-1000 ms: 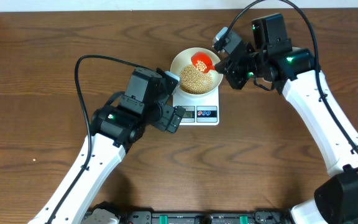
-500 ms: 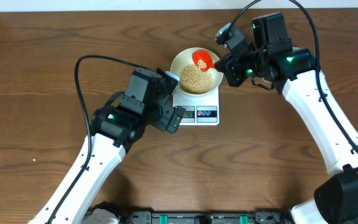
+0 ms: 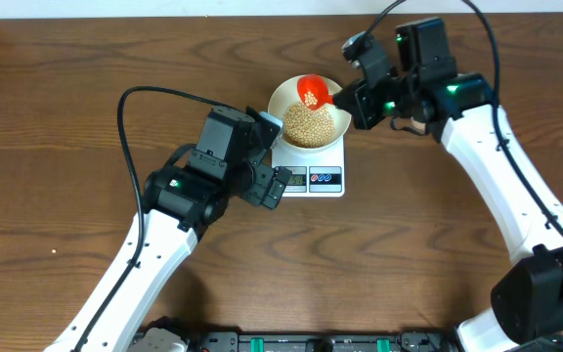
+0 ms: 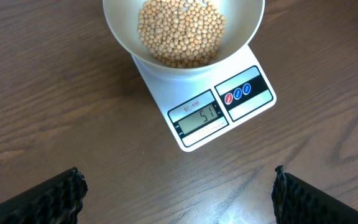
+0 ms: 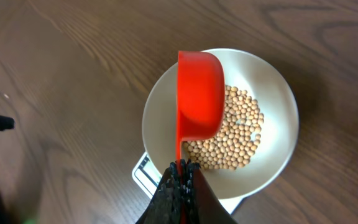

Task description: Scoop item into bowl and weigh 50g on scale

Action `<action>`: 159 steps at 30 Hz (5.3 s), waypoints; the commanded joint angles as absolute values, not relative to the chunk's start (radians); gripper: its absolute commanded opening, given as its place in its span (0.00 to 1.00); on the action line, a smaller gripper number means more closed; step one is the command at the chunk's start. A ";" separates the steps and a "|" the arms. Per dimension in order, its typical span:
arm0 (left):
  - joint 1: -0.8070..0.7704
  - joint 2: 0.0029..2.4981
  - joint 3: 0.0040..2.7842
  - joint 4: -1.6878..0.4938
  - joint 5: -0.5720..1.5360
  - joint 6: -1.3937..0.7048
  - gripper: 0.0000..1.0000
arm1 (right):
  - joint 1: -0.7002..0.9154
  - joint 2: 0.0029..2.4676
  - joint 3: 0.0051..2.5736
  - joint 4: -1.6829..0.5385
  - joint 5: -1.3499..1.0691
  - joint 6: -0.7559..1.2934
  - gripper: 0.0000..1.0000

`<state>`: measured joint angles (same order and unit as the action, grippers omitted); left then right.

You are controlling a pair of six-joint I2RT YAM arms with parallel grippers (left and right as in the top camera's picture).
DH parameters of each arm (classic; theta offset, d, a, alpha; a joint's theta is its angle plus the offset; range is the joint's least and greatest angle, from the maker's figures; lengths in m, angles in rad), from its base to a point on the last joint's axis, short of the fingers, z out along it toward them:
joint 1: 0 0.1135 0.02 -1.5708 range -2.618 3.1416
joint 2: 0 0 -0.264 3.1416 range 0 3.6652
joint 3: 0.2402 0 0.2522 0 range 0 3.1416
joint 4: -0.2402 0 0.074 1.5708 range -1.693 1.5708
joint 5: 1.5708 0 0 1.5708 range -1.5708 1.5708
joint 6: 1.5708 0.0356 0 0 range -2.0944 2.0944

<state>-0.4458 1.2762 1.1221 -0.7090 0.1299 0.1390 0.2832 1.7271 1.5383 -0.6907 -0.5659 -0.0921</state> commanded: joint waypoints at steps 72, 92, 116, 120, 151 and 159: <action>-0.442 1.274 1.118 -0.710 0.135 0.149 0.97 | 0.252 1.753 1.630 -0.700 -0.477 -0.159 0.01; -0.442 1.274 1.118 -0.710 0.135 0.149 0.97 | 0.386 1.968 1.623 -0.708 -0.307 -0.161 0.01; -0.442 1.274 1.118 -0.710 0.135 0.149 0.97 | 0.445 2.005 1.623 -0.742 -0.337 -0.180 0.01; -0.442 1.274 1.118 -0.710 0.135 0.149 0.97 | 0.442 2.005 1.623 -0.744 -0.363 -0.169 0.01; -0.442 1.274 1.118 -0.710 0.135 0.149 0.97 | 0.204 2.004 1.623 -0.684 -1.002 -0.197 0.01; -0.442 1.274 1.118 -0.710 0.135 0.149 0.97 | 0.226 2.005 1.623 -0.695 -0.757 -0.249 0.01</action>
<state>-0.4458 1.2762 1.1221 -0.7090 0.1295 0.1390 0.2115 1.9900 1.6241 -0.6914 -0.8665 -0.2058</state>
